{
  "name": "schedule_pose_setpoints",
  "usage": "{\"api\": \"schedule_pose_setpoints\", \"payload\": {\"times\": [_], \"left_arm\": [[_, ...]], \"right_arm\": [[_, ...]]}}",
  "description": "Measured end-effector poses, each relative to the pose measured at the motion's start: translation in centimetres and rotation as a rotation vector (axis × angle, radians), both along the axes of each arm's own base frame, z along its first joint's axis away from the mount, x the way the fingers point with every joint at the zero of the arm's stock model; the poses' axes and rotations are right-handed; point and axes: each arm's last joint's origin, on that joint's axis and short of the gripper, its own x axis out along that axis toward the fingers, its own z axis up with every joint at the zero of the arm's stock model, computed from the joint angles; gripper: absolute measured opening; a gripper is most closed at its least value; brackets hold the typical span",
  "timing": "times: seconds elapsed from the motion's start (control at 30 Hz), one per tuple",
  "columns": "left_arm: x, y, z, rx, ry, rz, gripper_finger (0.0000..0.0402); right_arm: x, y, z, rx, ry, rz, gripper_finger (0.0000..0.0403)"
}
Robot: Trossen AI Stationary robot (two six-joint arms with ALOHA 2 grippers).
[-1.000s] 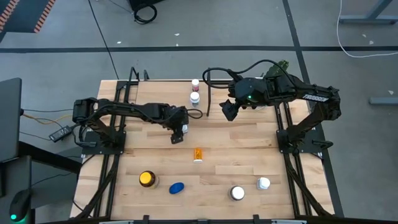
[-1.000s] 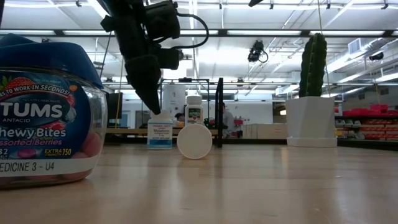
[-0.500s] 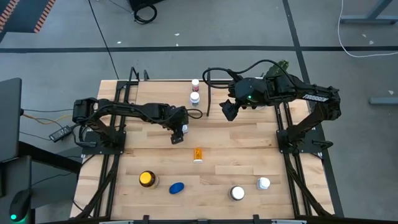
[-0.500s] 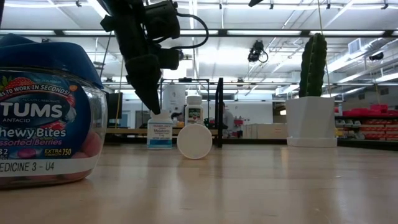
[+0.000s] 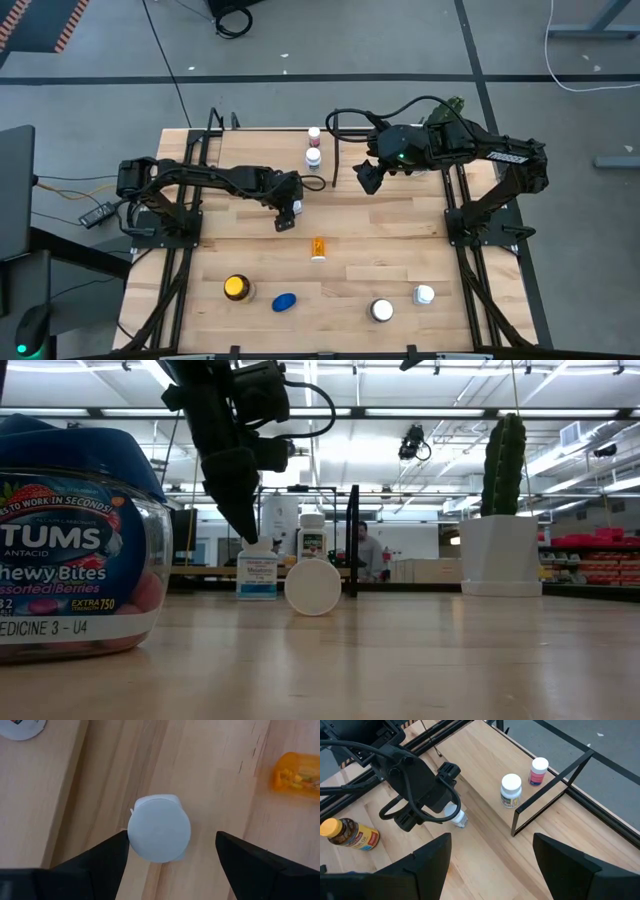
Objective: Pick and place medicine bottles onto shelf by color
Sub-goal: Put the top white pill bottle on the shelf
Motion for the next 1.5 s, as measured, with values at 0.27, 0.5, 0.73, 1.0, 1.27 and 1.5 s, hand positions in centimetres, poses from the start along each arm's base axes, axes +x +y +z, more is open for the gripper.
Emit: {"api": "schedule_pose_setpoints", "payload": {"times": [0.27, 0.5, 0.73, 1.0, 1.27, 1.5], "left_arm": [[0.0, 0.04, 0.0, -0.001, -0.001, 0.004, 0.0302], [-0.01, 0.03, 0.01, -0.01, -0.004, 0.024, 0.0302], [-0.07, 0.03, -0.01, -0.024, -0.002, 0.054, 0.0302], [-0.07, 0.03, -0.02, -0.028, -0.003, 0.065, 0.0302], [-0.07, 0.03, -0.02, -0.036, -0.006, 0.083, 0.0302], [-0.06, -0.04, -0.02, -0.046, -0.007, 0.078, 0.0302]], "right_arm": [[0.01, 0.0, 0.0, 0.0, 0.0, 0.0, 0.0287], [0.01, 0.0, -0.01, 0.0, 0.0, 0.0, 0.0287], [0.01, 0.0, -0.01, 0.0, 0.0, 0.0, 0.0287], [0.12, -0.01, 0.09, 0.0, -0.016, 0.0, 0.0287], [0.14, -0.01, 0.11, 0.003, -0.019, -0.003, 0.0287], [0.14, -0.01, 0.11, 0.038, -0.038, -0.041, 0.0287]]}}
